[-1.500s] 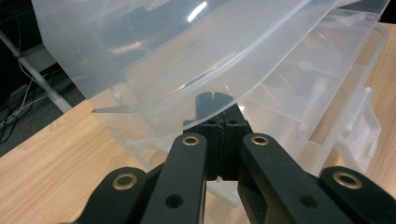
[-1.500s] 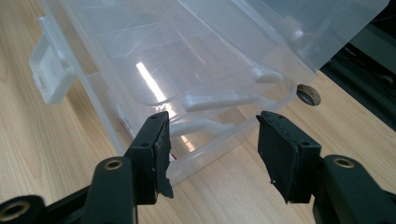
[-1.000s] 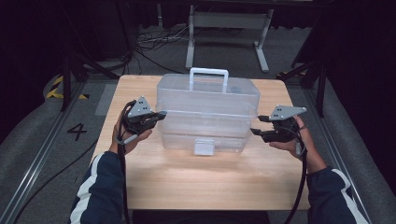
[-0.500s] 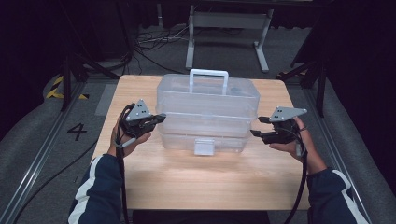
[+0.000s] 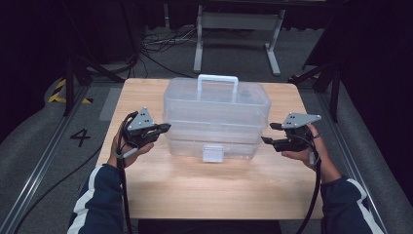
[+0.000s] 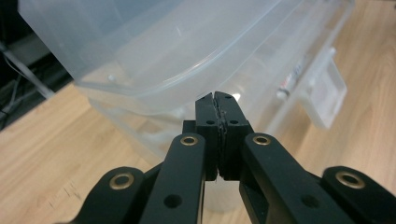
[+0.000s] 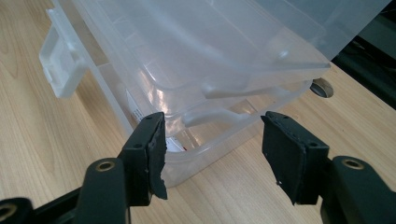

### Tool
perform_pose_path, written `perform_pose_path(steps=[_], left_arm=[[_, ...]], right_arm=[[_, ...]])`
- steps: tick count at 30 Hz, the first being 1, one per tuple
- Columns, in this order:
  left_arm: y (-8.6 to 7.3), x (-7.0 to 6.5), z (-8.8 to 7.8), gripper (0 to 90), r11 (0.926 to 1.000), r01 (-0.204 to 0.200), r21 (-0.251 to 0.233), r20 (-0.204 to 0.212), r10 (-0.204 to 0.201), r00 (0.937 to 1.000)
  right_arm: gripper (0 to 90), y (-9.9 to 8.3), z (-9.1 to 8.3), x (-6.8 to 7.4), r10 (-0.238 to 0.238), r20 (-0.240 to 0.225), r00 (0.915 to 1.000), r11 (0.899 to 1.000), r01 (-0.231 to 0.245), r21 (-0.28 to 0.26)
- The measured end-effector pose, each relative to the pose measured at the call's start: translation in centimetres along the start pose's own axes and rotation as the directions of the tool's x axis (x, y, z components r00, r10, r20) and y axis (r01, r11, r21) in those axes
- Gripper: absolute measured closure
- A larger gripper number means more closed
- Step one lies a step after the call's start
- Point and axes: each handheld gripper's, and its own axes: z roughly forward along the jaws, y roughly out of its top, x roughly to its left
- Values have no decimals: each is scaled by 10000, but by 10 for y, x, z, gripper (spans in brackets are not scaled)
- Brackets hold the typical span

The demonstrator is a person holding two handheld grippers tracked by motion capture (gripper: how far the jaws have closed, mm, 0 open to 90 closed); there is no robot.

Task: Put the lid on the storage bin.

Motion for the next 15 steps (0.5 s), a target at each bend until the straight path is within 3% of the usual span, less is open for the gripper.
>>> perform_pose_path(steps=[8,15], left_arm=[[-10,-4,5,893,9973,-209,709,-137,219,9997],[-13,-5,8,895,9963,-180,839,-185,197,9996]], right_arm=[[403,1,1,2,-37,-52,10000,10000,36,-11],[402,1,5,4,-117,-142,9998,9999,119,108]])
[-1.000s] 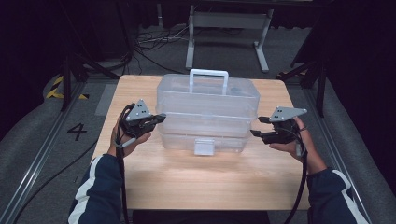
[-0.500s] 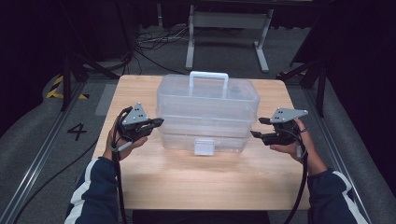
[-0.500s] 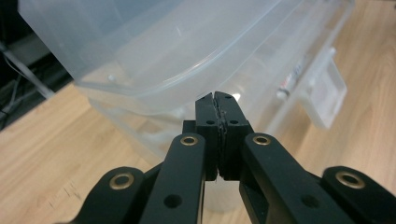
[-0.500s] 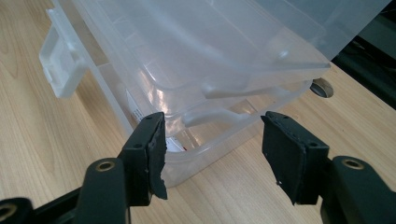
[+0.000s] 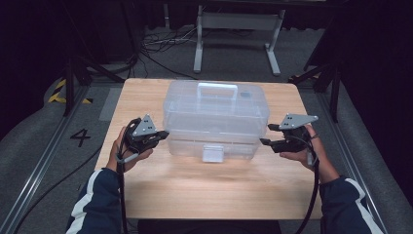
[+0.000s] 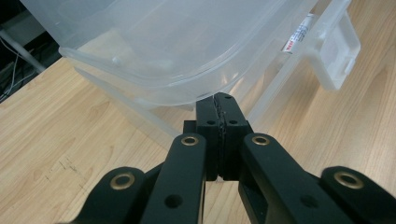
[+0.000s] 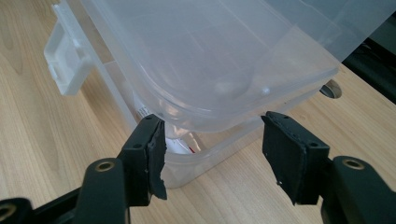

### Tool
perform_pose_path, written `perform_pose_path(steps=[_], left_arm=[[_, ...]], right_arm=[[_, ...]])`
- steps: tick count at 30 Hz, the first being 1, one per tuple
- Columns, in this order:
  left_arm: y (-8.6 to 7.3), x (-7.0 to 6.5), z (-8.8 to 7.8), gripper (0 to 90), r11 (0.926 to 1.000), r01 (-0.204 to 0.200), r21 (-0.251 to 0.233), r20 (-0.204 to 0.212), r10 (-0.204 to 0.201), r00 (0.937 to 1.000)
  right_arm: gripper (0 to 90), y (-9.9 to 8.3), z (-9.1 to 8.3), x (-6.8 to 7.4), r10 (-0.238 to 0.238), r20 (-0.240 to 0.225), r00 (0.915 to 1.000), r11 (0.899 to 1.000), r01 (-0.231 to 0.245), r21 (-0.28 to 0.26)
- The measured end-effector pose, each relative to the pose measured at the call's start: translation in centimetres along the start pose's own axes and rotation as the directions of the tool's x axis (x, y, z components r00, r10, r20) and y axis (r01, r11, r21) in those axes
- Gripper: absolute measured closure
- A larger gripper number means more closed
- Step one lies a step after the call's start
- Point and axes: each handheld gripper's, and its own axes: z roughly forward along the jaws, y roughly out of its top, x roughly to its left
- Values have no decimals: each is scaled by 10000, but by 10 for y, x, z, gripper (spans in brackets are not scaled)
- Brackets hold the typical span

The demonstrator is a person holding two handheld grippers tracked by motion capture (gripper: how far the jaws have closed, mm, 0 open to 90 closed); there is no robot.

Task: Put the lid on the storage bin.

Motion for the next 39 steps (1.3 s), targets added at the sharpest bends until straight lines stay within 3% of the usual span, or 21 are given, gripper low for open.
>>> perform_pose_path(steps=[12,15,33,39], left_arm=[[-3,0,3,895,9998,31,176,128,-33,9999],[-6,0,3,896,9997,222,77,263,-224,9994],[-19,-2,4,896,9978,212,624,135,-220,9997],[-20,-2,5,895,9978,264,601,107,-270,9996]], right_arm=[[396,-4,2,8,-71,-216,9997,9998,74,171],[394,-4,3,9,-77,-232,9997,9998,81,185],[389,-7,11,15,-117,-147,9998,9990,123,431],[377,-9,13,15,-98,-166,9998,9991,104,410]])
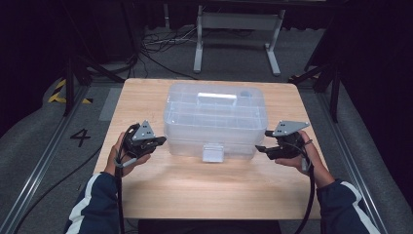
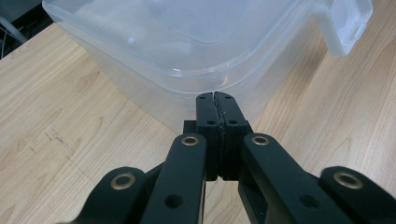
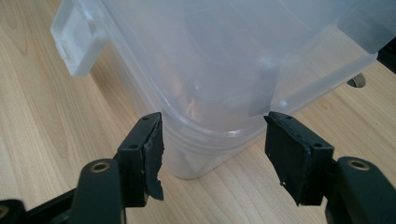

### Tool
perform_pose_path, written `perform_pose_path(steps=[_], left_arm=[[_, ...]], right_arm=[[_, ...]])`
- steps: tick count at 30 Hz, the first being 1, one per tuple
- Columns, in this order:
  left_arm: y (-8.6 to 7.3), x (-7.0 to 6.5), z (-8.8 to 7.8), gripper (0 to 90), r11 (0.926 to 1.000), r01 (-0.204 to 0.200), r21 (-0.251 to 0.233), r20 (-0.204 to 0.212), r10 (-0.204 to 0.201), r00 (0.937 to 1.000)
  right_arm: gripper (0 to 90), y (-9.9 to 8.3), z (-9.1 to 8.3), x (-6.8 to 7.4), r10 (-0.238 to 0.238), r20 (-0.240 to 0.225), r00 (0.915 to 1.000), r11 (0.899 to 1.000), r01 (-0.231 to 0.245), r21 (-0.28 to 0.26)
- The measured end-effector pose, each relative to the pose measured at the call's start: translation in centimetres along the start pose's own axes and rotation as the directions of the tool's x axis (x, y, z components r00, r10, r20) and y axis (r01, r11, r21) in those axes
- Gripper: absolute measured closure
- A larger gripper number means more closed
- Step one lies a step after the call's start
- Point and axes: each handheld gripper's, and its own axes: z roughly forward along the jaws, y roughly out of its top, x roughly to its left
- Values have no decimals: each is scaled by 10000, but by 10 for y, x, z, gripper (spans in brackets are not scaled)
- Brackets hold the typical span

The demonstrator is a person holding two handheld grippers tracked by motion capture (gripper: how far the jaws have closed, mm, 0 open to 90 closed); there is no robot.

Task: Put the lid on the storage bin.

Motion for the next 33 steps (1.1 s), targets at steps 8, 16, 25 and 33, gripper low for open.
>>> perform_pose_path(steps=[8,16,25,33], left_arm=[[-4,3,0,842,9999,104,-18,-64,-104,9999],[-11,6,17,769,9973,26,736,-102,-19,9999],[-14,2,29,758,9972,3,747,352,-30,9994],[-11,-2,24,742,9968,-285,741,303,264,9992]], right_arm=[[377,-2,2,0,-15,-6,10000,9998,15,219],[354,-4,4,-3,133,-123,9998,9997,-131,224],[410,-7,2,-5,112,162,9998,9999,-114,109],[416,-4,1,-4,20,228,9997,9999,-24,167]])
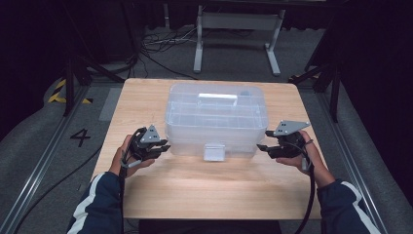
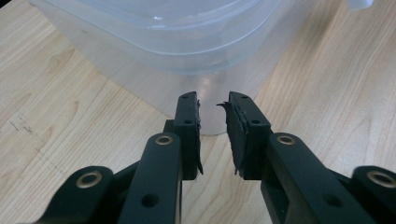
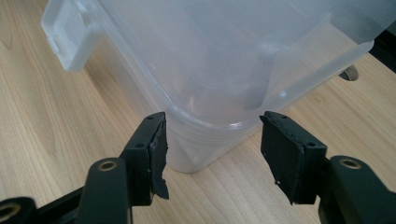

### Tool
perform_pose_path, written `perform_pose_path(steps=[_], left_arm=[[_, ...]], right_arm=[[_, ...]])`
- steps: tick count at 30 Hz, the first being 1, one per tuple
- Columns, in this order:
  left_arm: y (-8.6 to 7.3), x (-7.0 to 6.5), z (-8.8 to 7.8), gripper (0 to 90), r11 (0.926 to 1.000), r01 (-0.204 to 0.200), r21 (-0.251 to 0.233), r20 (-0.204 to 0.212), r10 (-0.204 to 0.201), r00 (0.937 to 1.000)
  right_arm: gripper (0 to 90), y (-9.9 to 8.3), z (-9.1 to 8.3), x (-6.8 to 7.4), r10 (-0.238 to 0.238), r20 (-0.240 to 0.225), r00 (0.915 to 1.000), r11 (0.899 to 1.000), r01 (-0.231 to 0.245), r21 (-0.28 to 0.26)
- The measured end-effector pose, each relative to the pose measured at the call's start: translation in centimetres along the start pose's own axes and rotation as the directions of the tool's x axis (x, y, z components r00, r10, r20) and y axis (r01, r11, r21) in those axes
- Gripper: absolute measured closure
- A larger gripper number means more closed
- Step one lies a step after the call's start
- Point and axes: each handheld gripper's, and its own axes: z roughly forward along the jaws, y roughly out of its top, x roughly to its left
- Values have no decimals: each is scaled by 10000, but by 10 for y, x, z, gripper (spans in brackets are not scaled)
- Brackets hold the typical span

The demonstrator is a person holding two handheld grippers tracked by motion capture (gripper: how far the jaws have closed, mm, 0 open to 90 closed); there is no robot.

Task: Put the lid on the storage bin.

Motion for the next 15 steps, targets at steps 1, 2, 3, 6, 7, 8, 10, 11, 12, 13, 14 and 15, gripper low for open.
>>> perform_pose_path(steps=[1,2,3,6,7,8,10,11,12,13,14,15], left_arm=[[0,-1,-1,736,10000,-55,28,-48,56,10000],[0,-1,-2,738,9999,-130,71,-62,130,9999],[0,-2,-3,746,9997,-212,136,-97,213,9997],[-1,-4,-5,738,9998,-181,120,-189,183,9997],[-1,-5,-6,733,9998,-162,116,-167,164,9997],[-2,-5,-6,726,9997,-193,166,-195,196,9996],[-4,-7,-8,712,9997,-187,172,-165,190,9997],[-4,-7,-8,709,9997,-187,172,-165,190,9997],[-5,-8,-9,702,9996,-150,221,-181,154,9997],[-6,-9,-10,685,9996,-113,265,-261,120,9996],[-7,-9,-10,670,9997,-68,252,-267,74,9996],[-8,-10,-10,655,9997,-42,239,-244,48,9997]], right_arm=[[416,0,0,0,-37,16,10000,10000,37,47],[415,0,-1,0,-94,34,10000,9999,94,90],[414,0,-1,1,-141,66,9999,9997,140,183],[410,1,-1,3,-329,243,9992,9990,322,315],[408,1,-2,3,-428,245,9988,9985,419,357],[407,1,-3,4,-460,221,9987,9984,453,329],[401,0,-5,5,-526,202,9984,9981,519,342],[399,-2,-6,5,-640,208,9977,9972,631,413],[397,-3,-7,6,-671,232,9975,9968,660,455],[395,-5,-8,6,-715,251,9971,9965,703,462],[392,-6,-8,7,-742,282,9968,9962,728,476],[387,-8,-9,8,-764,287,9967,9958,748,533]])
